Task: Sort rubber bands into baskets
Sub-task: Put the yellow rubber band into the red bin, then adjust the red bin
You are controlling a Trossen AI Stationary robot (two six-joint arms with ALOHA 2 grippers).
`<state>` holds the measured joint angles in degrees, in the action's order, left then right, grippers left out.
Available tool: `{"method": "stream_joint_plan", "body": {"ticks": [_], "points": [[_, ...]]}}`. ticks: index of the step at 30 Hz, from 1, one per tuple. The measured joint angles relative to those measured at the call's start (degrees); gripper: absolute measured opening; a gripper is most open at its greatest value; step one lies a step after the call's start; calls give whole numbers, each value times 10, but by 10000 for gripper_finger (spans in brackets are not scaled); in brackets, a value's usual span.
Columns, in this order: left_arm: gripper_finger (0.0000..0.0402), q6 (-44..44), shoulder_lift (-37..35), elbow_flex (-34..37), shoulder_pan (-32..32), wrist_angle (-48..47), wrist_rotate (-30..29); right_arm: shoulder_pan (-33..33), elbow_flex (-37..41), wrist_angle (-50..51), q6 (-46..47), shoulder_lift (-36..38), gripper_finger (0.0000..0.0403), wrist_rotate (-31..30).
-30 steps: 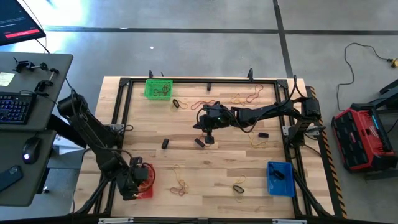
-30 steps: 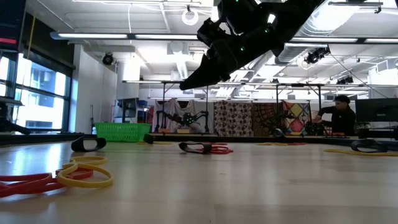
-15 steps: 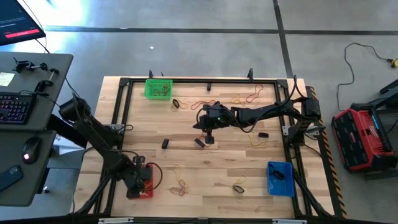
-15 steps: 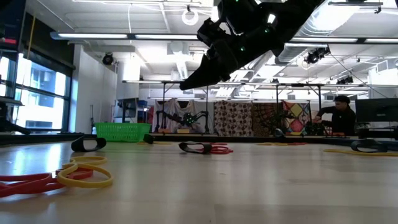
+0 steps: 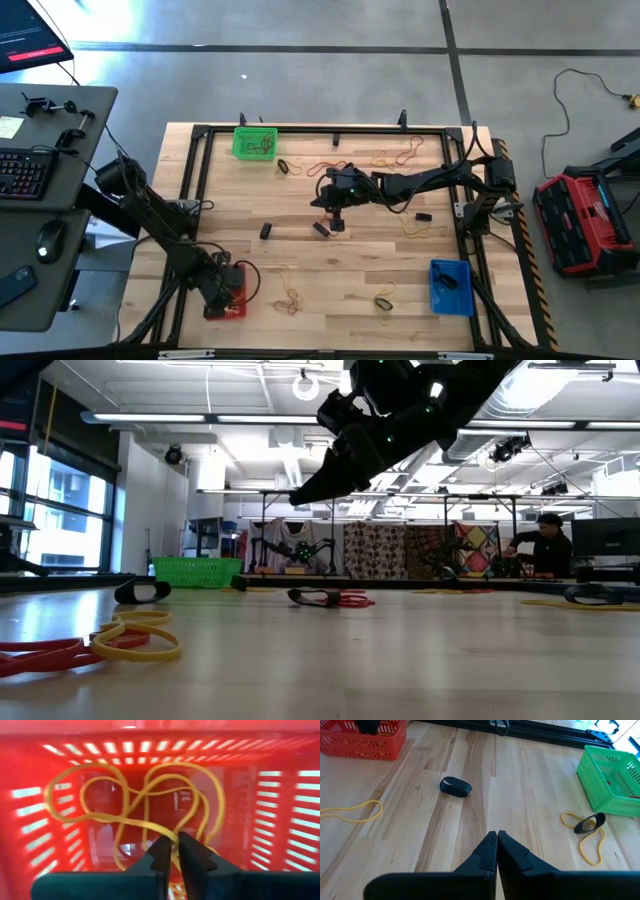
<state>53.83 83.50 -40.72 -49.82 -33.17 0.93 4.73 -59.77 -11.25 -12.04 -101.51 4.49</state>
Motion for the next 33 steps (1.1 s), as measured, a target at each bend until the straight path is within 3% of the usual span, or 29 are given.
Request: {"method": "stream_joint_plan", "body": {"ticks": [13,17,24,29,33], "points": [[118,8,0,-26,0,-86,4,0,0,4,0,0,0,0],[126,14,0,-26,0,-91,37,0,0,9,0,0,0,0],[82,37,-19,-26,0,-122,61,0,0,11,0,0,0,0],[17,14,-56,-26,1,-114,19,0,0,19,0,0,0,0],[6,0,-93,-23,11,-96,-25,0,0,22,0,0,0,0]]}}
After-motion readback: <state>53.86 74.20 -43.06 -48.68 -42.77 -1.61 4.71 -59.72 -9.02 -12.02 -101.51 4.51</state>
